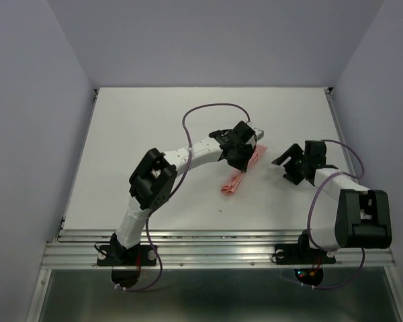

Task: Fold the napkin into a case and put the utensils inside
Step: Pick up the smaller rectangle-folded napkin from the center of the board, then turn over the smaller rectangle-folded napkin at the center of the board.

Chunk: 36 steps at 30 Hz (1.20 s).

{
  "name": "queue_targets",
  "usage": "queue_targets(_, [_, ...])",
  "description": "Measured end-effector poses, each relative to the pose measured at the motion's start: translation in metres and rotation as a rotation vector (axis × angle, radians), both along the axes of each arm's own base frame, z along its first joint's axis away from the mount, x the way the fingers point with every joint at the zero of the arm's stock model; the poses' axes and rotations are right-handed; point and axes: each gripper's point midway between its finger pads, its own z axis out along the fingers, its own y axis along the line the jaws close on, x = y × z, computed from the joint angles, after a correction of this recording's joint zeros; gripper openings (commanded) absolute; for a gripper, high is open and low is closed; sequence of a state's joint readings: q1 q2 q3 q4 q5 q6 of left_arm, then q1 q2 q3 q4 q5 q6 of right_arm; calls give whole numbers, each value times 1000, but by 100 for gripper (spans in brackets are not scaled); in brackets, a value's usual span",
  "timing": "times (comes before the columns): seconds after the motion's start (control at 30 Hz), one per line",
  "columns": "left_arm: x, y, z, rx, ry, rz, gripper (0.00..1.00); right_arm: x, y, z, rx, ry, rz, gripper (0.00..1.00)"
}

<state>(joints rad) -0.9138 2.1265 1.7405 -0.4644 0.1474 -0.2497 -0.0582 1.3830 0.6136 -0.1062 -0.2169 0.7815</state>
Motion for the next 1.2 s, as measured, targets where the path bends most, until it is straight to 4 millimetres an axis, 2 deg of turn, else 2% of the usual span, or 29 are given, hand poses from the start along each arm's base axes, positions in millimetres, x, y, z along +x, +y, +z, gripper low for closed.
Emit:
queue_targets(0.27, [-15, -11, 11, -205, 171, -116, 0, 1, -3, 28, -17, -70, -13, 80])
queue_targets(0.37, [-18, -16, 20, -271, 213, -146, 0, 2, -6, 49, -34, -118, -27, 80])
queue_targets(0.5, [-22, -27, 37, -379, 262, -189, 0, 10, -14, 82, -63, -199, -53, 80])
queue_targets(0.6, [-26, -35, 52, -462, 306, -223, 0, 13, -20, 97, -86, -234, -71, 80])
queue_targets(0.67, [-28, -40, 58, -510, 333, -245, 0, 12, -22, 100, -101, -239, -77, 80])
queue_targets(0.77, [-29, -47, 55, -565, 388, -267, 0, 9, -25, 99, -115, -229, -86, 80])
queue_targets(0.87, [-28, -53, 34, -592, 467, -267, 0, 7, -27, 97, -129, -220, -93, 80])
queue_targets(1.03, [-22, -51, 4, -593, 549, -231, 0, 5, -29, 95, -136, -208, -95, 80])
queue_targets(1.2, [-4, -42, 4, -619, 541, -207, 0, 5, -29, 94, -143, -208, -88, 80])
